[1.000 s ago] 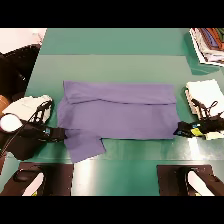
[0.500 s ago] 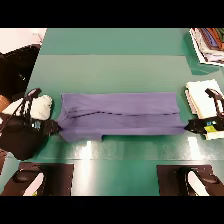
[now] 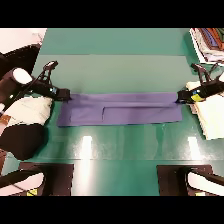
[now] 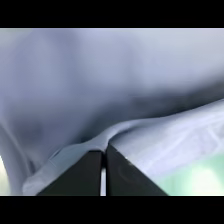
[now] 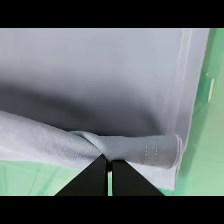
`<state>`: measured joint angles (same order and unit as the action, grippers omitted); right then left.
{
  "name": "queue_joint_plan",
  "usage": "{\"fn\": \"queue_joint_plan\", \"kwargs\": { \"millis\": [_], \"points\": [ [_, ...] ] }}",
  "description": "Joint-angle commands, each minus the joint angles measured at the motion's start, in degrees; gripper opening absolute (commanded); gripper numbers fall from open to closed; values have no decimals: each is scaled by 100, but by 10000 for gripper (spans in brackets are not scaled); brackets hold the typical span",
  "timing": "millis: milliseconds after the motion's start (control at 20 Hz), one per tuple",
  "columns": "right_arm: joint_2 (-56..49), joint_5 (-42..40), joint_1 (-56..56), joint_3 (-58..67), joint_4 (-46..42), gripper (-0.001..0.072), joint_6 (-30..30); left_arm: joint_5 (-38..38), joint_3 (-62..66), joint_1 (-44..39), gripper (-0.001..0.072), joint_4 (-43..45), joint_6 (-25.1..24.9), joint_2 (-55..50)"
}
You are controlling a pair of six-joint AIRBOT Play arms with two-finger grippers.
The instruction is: Fold the shirts.
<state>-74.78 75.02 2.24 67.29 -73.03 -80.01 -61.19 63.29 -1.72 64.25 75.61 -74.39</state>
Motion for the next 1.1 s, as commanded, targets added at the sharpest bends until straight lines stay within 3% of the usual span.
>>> {"fn": "queue_joint_plan", "kwargs": {
  "millis": [0, 100, 150, 200, 250, 450, 500, 600, 700, 900, 1050],
  "points": [
    [-811, -74, 28, 730, 9, 16, -11, 481, 619, 4, 25, 4, -166, -761],
    [-1102, -55, 13, 1010, 227, 28, -7, 595, 673, 4, 32, 4, -94, -769],
    [-1217, -52, -42, 1132, 490, 178, 4, 588, 673, 4, 273, 4, -48, -765],
    [-1311, -50, -129, 1239, 809, 383, 20, 553, 673, 4, 548, 2, -42, -761],
    [-1357, -31, -227, 1314, 1115, 420, 144, 503, 673, 4, 549, -9, -28, -748],
    [-1196, 498, -887, 1178, 1497, 420, 520, -164, 774, 4, 530, -39, 0, -621],
    [-1084, 632, -1141, 964, 1495, 420, 654, -356, 774, 4, 467, -63, 0, -595],
    [-925, 614, -1687, 468, 1499, 423, 732, -588, 772, 4, 53, -210, -4, -597],
    [-911, 555, -2205, 26, 1537, 535, 776, -590, 772, 4, 34, -540, -7, -597],
    [-1342, 507, -2573, -490, 2299, 532, 1379, -398, 748, -103, 24, -1025, 4, -608],
    [-1727, 330, -2245, -549, 2400, 532, 1462, -216, 713, -470, 25, -1029, 120, -654]
  ]
}}
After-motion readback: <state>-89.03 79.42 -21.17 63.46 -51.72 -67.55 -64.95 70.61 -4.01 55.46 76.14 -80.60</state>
